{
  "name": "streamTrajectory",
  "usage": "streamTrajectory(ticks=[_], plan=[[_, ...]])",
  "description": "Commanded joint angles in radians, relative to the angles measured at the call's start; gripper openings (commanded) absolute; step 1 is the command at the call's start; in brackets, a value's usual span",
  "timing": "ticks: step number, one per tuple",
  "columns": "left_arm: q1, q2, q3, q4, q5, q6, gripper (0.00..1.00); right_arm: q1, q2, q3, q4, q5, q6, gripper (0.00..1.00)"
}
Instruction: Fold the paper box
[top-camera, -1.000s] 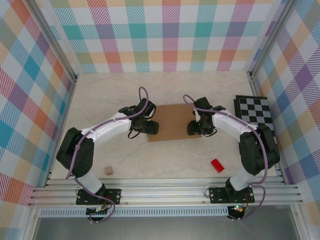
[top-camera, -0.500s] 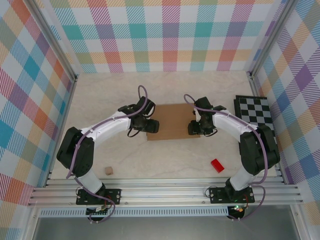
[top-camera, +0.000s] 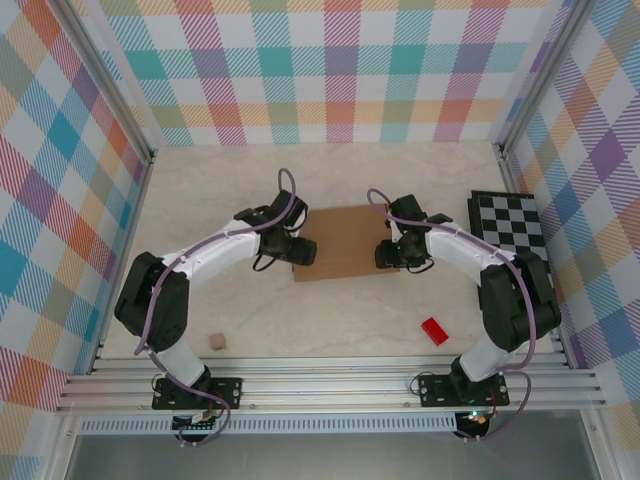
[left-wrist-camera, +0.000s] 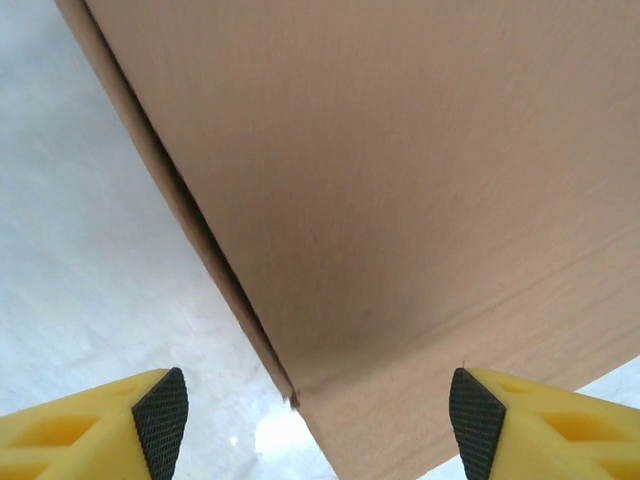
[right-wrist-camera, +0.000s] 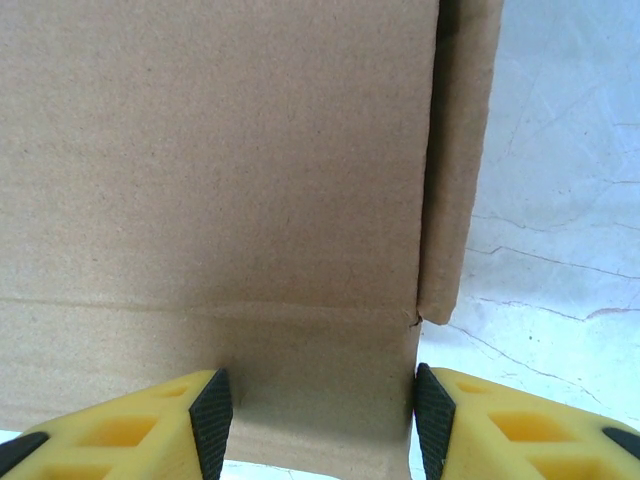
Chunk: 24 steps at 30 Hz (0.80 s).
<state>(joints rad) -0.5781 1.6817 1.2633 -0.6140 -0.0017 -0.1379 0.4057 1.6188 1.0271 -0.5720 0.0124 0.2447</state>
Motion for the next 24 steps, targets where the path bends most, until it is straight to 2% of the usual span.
streamTrajectory(ticks=[1, 4, 9, 11, 16, 24], plan=[[0.028, 0.029, 0.135, -0.024, 0.025, 0.103, 0.73, -0.004, -0.017, -0.025, 0.036, 0.011, -0.031, 0.53], [0.029, 0.051, 0.135, 0.002, 0.123, 0.172, 0.73, -0.005, -0.02, -0.03, 0.058, 0.011, -0.042, 0.53], [0.029, -0.029, -0.049, 0.099, 0.065, 0.263, 0.77, -0.007, -0.019, -0.029, 0.075, -0.008, -0.053, 0.53], [0.034, -0.047, -0.058, 0.108, 0.072, 0.279, 0.78, -0.006, -0.016, -0.025, 0.074, -0.012, -0.059, 0.53], [0.06, -0.015, -0.025, 0.057, 0.056, 0.289, 0.83, -0.011, 0.002, 0.018, 0.023, -0.012, -0.068, 0.53], [0.147, 0.183, 0.231, -0.045, 0.112, 0.376, 0.82, -0.021, 0.006, -0.003, 0.117, -0.063, -0.1, 0.53]])
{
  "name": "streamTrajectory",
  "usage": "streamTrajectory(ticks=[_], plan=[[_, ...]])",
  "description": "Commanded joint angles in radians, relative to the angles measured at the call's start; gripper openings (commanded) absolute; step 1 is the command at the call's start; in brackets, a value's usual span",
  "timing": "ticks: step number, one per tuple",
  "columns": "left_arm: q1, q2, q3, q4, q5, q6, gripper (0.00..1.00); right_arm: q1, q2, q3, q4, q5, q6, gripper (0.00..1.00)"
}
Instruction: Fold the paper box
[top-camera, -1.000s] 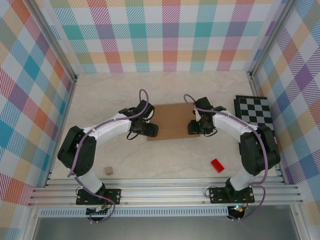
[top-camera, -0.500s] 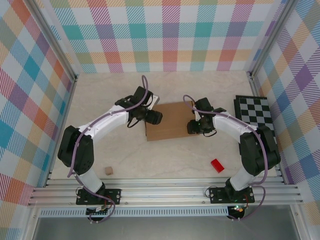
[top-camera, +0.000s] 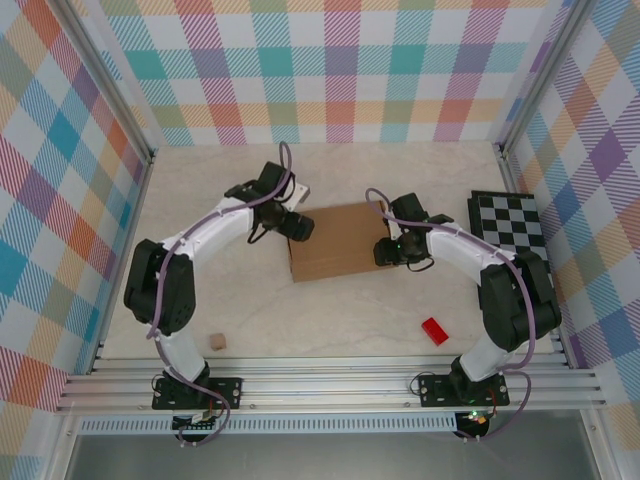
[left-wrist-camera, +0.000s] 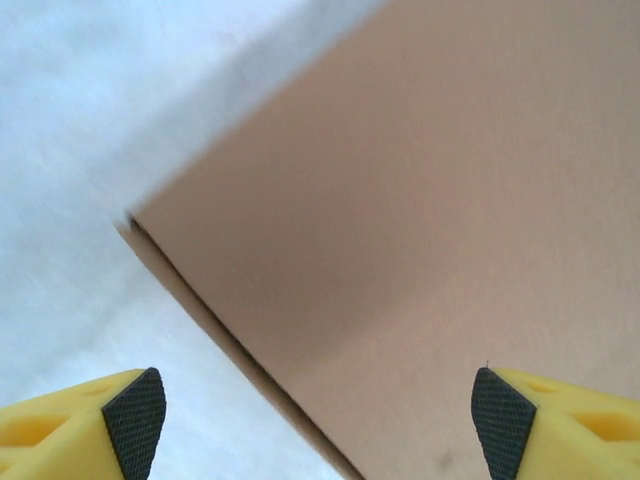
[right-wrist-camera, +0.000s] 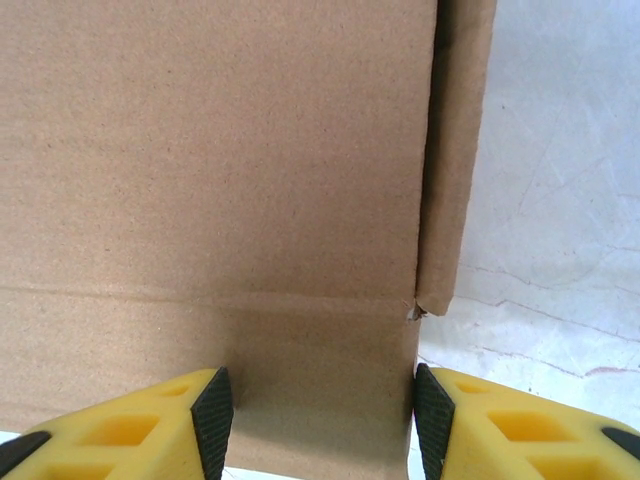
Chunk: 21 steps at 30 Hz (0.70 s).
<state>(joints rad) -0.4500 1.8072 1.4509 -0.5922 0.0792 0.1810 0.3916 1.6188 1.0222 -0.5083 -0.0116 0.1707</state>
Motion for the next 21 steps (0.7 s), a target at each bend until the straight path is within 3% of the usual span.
streamTrajectory(ticks=[1, 7, 10, 15, 21], plan=[[0.022, 0.073, 0.044, -0.079, 0.04, 0.047, 0.82, -0.007, 0.009, -0.004, 0.076, -0.04, -0.028, 0.53], [0.026, 0.064, -0.074, -0.002, 0.066, -0.028, 0.81, -0.007, -0.024, -0.076, 0.224, -0.049, -0.01, 0.52], [0.038, 0.059, -0.07, -0.022, 0.043, -0.129, 0.8, -0.007, -0.04, -0.077, 0.232, -0.058, 0.007, 0.52], [0.045, -0.045, -0.028, -0.226, -0.022, -0.464, 0.84, -0.008, -0.011, 0.005, 0.07, 0.026, 0.032, 0.57], [-0.024, -0.269, -0.315, -0.151, 0.005, -0.629, 0.85, -0.016, -0.05, 0.036, -0.062, 0.037, 0.053, 0.61]])
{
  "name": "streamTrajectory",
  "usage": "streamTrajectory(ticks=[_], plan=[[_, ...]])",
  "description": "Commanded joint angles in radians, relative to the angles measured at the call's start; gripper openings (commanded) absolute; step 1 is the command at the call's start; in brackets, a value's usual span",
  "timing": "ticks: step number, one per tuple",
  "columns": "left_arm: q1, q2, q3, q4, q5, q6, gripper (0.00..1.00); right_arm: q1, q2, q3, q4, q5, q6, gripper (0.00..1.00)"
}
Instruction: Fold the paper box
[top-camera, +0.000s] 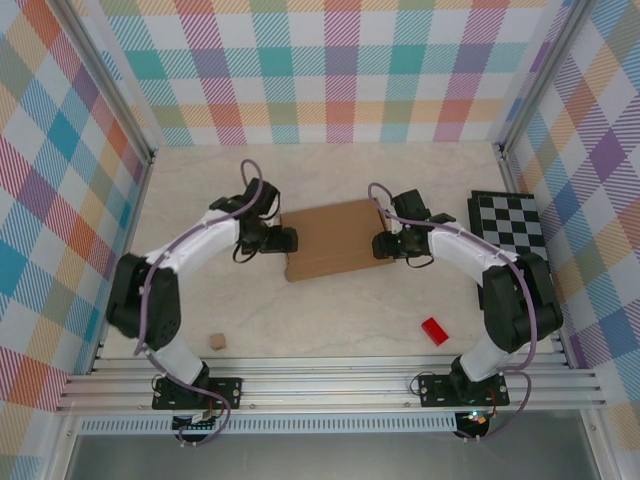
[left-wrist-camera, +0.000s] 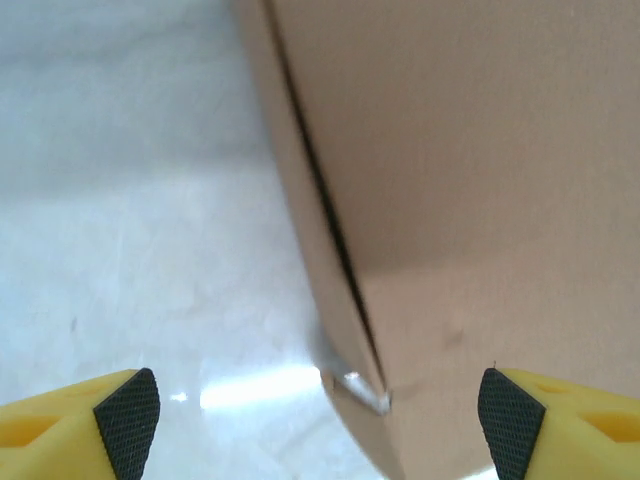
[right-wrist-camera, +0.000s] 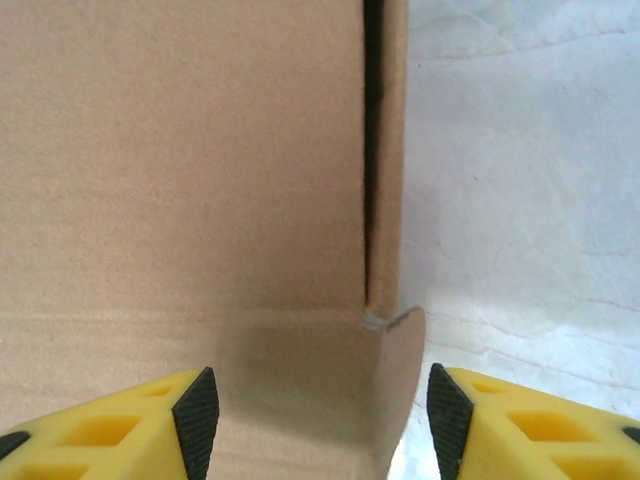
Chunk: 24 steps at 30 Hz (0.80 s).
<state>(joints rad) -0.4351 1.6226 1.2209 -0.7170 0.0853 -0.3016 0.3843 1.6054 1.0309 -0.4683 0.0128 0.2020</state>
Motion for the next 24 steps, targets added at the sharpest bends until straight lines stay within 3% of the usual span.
streamTrajectory(ticks=[1, 9, 24], plan=[[-0.067, -0.112, -0.121, 0.0, -0.002, -0.164, 0.85, -0.013, -0.042, 0.029, -0.115, -0.004, 0.022, 0.62], [-0.19, -0.101, -0.21, 0.211, 0.004, -0.195, 0.85, -0.05, -0.042, -0.021, -0.024, -0.173, 0.015, 0.62], [-0.229, -0.033, -0.224, 0.341, 0.004, -0.177, 0.73, -0.065, 0.033, -0.055, 0.074, -0.229, -0.041, 0.6]])
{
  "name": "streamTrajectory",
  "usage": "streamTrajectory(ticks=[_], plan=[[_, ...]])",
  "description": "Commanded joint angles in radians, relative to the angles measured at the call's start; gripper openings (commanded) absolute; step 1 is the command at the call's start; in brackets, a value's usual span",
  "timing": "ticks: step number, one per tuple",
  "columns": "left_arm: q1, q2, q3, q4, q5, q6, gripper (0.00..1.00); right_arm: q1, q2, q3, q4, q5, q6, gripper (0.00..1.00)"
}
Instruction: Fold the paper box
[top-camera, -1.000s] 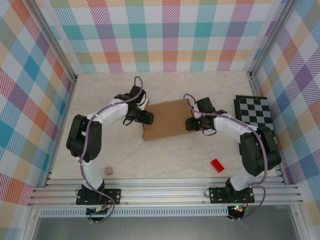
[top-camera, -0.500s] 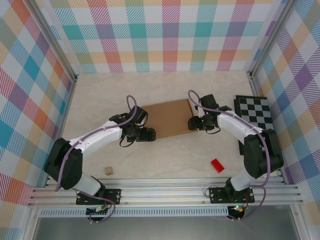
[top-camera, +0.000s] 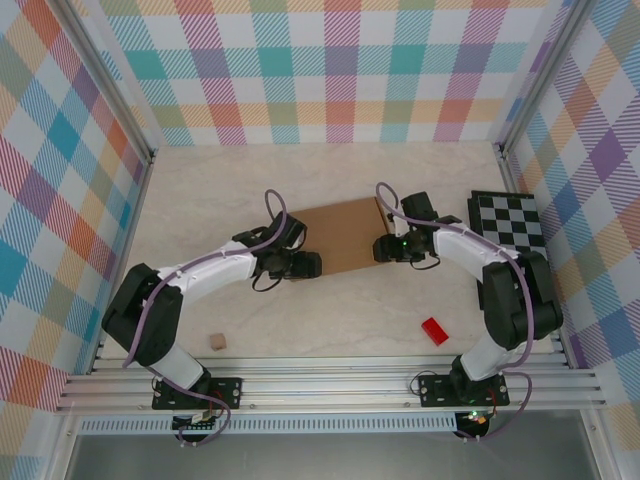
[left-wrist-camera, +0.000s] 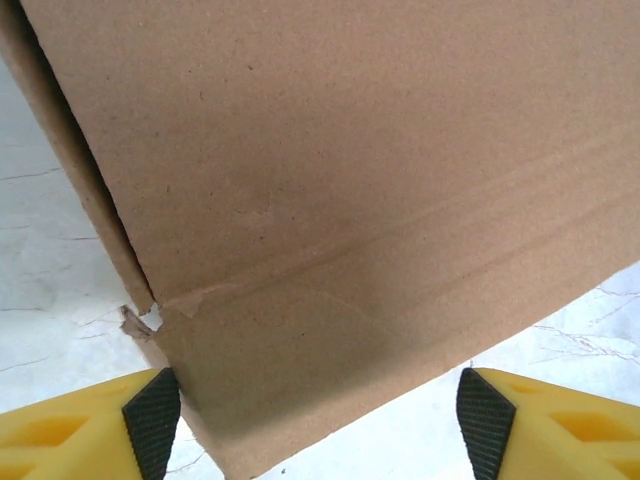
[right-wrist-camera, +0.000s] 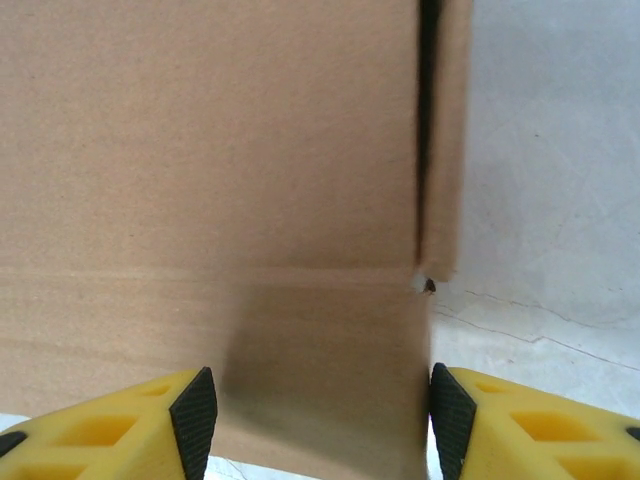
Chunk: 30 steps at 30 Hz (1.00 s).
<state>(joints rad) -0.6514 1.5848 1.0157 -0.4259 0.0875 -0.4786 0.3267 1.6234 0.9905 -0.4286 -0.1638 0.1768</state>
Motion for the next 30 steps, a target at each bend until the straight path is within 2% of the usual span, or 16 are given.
streamTrajectory(ticks=[1, 6, 13, 21, 26, 30], plan=[[-0.014, 0.01, -0.018, 0.053, 0.005, -0.004, 0.71, -0.006, 0.016, -0.018, 0.045, -0.067, -0.013, 0.59], [-0.027, 0.04, -0.017, 0.075, 0.025, -0.013, 0.66, -0.006, 0.003, -0.032, 0.08, -0.09, -0.005, 0.56], [-0.029, 0.023, -0.014, 0.078, 0.006, -0.011, 0.61, -0.007, -0.018, -0.024, 0.034, 0.018, -0.042, 0.56], [-0.031, 0.034, -0.065, 0.128, -0.092, 0.175, 0.57, -0.006, -0.03, -0.015, 0.046, 0.07, -0.07, 0.54], [-0.031, 0.058, -0.083, 0.139, -0.085, 0.2, 0.56, -0.006, -0.023, -0.015, 0.044, 0.069, -0.046, 0.5], [-0.031, 0.043, -0.114, 0.216, -0.055, 0.195, 0.47, -0.007, -0.044, -0.047, 0.083, 0.053, -0.025, 0.47]])
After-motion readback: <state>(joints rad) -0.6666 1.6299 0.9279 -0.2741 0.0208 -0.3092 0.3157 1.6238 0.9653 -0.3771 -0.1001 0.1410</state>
